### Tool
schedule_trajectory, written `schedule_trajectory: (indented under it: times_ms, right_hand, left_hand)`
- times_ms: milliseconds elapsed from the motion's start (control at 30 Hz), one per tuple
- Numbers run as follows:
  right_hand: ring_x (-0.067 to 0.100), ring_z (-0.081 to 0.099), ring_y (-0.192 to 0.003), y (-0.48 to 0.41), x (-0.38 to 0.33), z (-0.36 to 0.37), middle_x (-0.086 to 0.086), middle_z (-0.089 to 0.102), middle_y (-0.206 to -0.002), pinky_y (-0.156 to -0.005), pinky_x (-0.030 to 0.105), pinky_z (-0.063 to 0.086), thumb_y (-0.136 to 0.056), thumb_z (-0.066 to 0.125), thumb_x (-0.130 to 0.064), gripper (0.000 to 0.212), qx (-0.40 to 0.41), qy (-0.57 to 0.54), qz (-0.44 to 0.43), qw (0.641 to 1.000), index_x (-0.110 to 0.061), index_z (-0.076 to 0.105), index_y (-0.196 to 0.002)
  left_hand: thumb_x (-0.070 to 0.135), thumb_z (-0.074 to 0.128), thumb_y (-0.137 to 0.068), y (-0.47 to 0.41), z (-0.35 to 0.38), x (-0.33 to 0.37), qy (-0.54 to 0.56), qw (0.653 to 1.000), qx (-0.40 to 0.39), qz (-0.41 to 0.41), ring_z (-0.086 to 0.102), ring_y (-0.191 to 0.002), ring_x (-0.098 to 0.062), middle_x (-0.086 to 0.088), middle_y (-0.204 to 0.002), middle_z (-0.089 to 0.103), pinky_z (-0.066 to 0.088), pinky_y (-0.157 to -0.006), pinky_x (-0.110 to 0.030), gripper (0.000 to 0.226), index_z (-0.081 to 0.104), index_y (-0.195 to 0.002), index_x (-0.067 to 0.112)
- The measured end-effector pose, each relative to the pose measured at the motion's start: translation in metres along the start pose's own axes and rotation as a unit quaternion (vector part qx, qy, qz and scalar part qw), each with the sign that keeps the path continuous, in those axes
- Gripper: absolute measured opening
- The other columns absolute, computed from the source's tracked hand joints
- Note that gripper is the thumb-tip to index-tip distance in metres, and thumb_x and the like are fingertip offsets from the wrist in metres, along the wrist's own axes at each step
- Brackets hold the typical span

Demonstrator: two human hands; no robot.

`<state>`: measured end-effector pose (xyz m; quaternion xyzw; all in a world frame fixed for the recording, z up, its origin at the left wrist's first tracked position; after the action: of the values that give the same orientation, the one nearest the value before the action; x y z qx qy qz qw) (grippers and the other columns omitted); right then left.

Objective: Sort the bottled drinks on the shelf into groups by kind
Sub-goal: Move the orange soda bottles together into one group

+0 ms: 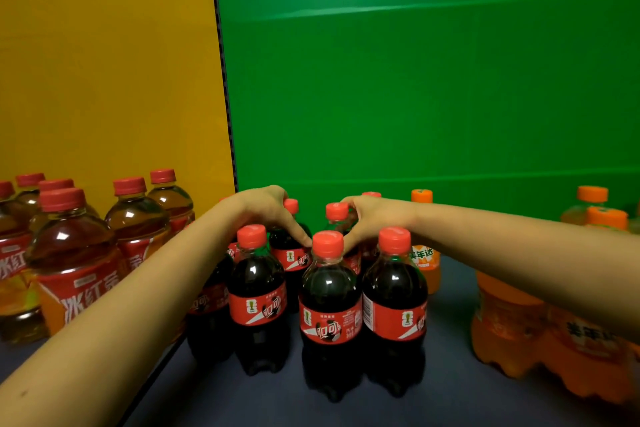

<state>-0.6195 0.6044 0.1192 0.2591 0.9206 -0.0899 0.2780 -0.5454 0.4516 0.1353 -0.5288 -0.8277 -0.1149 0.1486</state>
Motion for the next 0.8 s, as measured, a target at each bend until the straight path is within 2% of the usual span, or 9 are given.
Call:
schedule_trajectory:
  times_ms: [67,133,167,267,333,467,633,700,800]
  right_hand:
    - [0.015,0.056,-0.095,0.000,0.003,-0.004,0.000,0.059,-0.103,-0.085,0.026,0.046,-0.070,0.079,-0.020,0.057,0.027,-0.014,-0.006,1.000,-0.012,0.048,-0.117]
    - [0.016,0.057,-0.100,0.007,0.000,-0.010,0.004,0.060,-0.111,-0.093,0.031,0.045,-0.071,0.078,-0.024,0.058,0.074,-0.033,-0.025,0.996,-0.010,0.050,-0.120]
    - [0.016,0.058,-0.099,0.011,-0.001,-0.016,0.005,0.062,-0.112,-0.093,0.031,0.045,-0.073,0.077,-0.024,0.056,0.093,-0.051,-0.034,0.994,-0.010,0.050,-0.120]
    - [0.013,0.057,-0.091,0.029,-0.001,-0.040,0.002,0.063,-0.099,-0.086,0.028,0.047,-0.080,0.070,-0.017,0.032,0.142,-0.065,-0.082,0.984,-0.012,0.057,-0.109]
    - [0.010,0.056,-0.093,0.047,0.003,-0.063,-0.001,0.062,-0.098,-0.087,0.025,0.044,-0.083,0.066,-0.014,0.021,0.196,-0.024,-0.113,0.974,-0.016,0.061,-0.104]
    - [0.006,0.056,-0.091,0.099,0.023,-0.107,-0.002,0.065,-0.100,-0.085,0.020,0.042,-0.086,0.063,-0.014,0.014,0.266,0.033,-0.140,0.953,-0.025,0.061,-0.095]
    - [0.011,0.061,-0.093,0.175,0.073,-0.158,0.000,0.069,-0.098,-0.088,0.027,0.046,-0.089,0.059,-0.018,0.017,0.312,0.055,-0.126,0.940,-0.033,0.061,-0.080]
    - [0.007,0.061,-0.090,0.198,0.101,-0.172,-0.001,0.070,-0.097,-0.087,0.026,0.046,-0.089,0.057,-0.018,0.018,0.313,0.058,-0.104,0.942,-0.032,0.061,-0.079]
    - [0.011,0.062,-0.095,0.230,0.148,-0.190,0.000,0.069,-0.100,-0.094,0.028,0.045,-0.089,0.058,-0.017,0.012,0.319,0.081,-0.060,0.942,-0.028,0.064,-0.088]
  left_hand:
    - [0.037,0.081,-0.065,0.003,-0.003,0.007,0.017,0.999,0.018,0.031,0.052,-0.093,-0.021,-0.006,-0.105,0.056,0.045,-0.086,-0.032,0.065,0.054,-0.114,0.006]
    - [0.039,0.079,-0.068,0.009,-0.008,0.017,0.036,0.995,0.075,0.060,0.053,-0.090,-0.019,-0.008,-0.102,0.059,0.044,-0.075,-0.027,0.052,0.055,-0.104,0.010]
    - [0.039,0.077,-0.069,0.012,-0.012,0.022,0.042,0.989,0.122,0.075,0.056,-0.091,-0.020,-0.008,-0.104,0.061,0.045,-0.076,-0.027,0.049,0.056,-0.104,0.012]
    - [0.040,0.073,-0.074,0.024,-0.026,0.041,0.018,0.943,0.301,0.139,0.062,-0.095,-0.024,-0.004,-0.104,0.067,0.050,-0.087,-0.036,0.031,0.062,-0.094,0.019]
    - [0.038,0.069,-0.078,0.037,-0.030,0.061,0.012,0.913,0.359,0.192,0.064,-0.090,-0.026,0.000,-0.093,0.069,0.051,-0.084,-0.041,0.016,0.060,-0.081,0.026]
    - [0.040,0.063,-0.079,0.068,-0.019,0.112,0.026,0.880,0.388,0.272,0.064,-0.074,-0.022,0.010,-0.073,0.064,0.053,-0.078,-0.042,0.014,0.060,-0.074,0.027]
    - [0.047,0.054,-0.075,0.099,0.019,0.192,0.054,0.864,0.367,0.341,0.062,-0.065,-0.011,0.020,-0.068,0.062,0.054,-0.072,-0.037,0.022,0.060,-0.073,0.026]
    - [0.047,0.054,-0.075,0.107,0.042,0.226,0.068,0.859,0.356,0.361,0.062,-0.065,-0.011,0.020,-0.066,0.061,0.053,-0.070,-0.037,0.020,0.059,-0.071,0.027]
    - [0.046,0.055,-0.075,0.114,0.078,0.271,0.090,0.855,0.337,0.383,0.063,-0.064,-0.013,0.017,-0.064,0.060,0.053,-0.066,-0.037,0.020,0.058,-0.071,0.027]
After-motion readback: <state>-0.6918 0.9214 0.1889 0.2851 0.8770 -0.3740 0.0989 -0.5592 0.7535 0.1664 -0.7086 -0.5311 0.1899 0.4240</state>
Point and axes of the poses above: each hand's wrist, its own y-axis away from the middle knuckle, its own z-axis out of the palm, x = y × z, the point moved 2 cm from there along -y, towards the middle knuckle
